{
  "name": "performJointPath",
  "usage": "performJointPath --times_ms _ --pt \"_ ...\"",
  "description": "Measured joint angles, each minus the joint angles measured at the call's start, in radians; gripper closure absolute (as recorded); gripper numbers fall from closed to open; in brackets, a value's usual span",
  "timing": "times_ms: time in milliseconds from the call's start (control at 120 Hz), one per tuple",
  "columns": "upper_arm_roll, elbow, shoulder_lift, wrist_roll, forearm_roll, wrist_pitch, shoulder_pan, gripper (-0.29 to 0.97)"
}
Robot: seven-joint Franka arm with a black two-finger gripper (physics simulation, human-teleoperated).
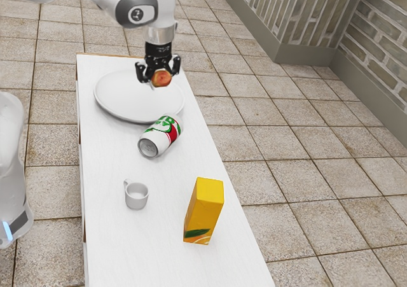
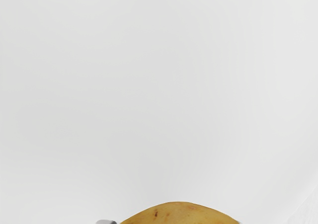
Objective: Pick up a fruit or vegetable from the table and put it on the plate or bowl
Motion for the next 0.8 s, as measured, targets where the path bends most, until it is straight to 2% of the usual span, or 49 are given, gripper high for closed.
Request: performJointPath --times_ms 483,625,800 --pt "0.067 0.038 0.015 0.042 0.009 -0.056 0.008 0.51" --pt "0.07 0.041 0.015 0.057 0.009 -0.054 0.008 0.21" --pt "0.07 0.044 0.014 0.072 0.01 -0.051 0.008 0.06"
